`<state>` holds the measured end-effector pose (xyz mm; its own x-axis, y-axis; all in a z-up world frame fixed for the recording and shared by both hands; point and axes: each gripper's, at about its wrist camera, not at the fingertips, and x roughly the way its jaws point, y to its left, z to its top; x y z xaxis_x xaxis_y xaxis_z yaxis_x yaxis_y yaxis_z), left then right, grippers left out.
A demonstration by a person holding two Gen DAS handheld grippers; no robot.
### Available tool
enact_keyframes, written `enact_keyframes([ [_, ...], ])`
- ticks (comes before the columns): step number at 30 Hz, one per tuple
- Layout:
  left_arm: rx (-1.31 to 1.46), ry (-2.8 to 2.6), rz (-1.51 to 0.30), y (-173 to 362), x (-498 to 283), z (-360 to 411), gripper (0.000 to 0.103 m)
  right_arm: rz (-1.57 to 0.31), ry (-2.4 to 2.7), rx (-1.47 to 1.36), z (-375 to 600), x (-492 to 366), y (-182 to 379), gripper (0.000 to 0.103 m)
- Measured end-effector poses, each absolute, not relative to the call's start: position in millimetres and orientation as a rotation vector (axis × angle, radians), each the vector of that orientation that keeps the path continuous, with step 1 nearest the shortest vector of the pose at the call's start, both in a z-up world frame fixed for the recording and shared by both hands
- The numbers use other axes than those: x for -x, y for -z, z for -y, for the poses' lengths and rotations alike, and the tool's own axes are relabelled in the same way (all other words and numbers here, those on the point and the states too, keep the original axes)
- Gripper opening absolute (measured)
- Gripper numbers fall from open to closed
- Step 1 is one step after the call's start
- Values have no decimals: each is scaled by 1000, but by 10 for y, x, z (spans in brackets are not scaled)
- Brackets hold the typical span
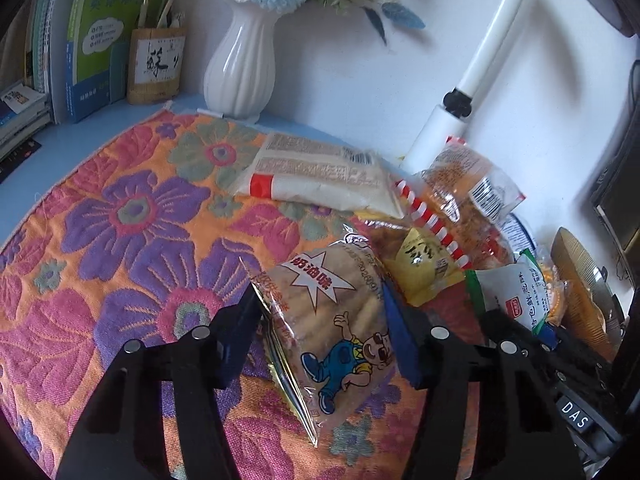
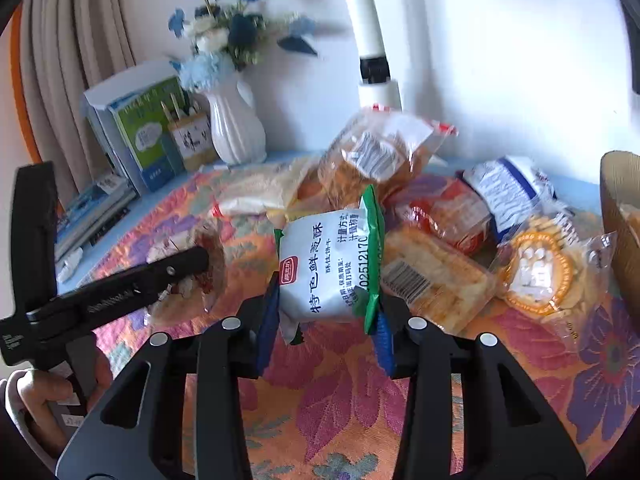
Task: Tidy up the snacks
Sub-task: 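Grasp the cartoon wafer bag with the left tool while the right tool grasps the white-green cracker pack, then carry both packs over the amber bowl and open both tools to drop them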
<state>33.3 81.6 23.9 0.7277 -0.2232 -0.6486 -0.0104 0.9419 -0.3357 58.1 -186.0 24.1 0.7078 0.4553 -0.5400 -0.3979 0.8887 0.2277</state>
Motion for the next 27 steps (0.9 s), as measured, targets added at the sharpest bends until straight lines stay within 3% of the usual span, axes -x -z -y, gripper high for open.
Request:
enact_keyframes([
  [19,253,146,-644,-365,-195,-676,57,-455,-420,-249,2345,-433,-591,41],
  [27,316,247,-615,-819,-188,-434,57,-438,-340,-325,2896,-489,-947,41],
])
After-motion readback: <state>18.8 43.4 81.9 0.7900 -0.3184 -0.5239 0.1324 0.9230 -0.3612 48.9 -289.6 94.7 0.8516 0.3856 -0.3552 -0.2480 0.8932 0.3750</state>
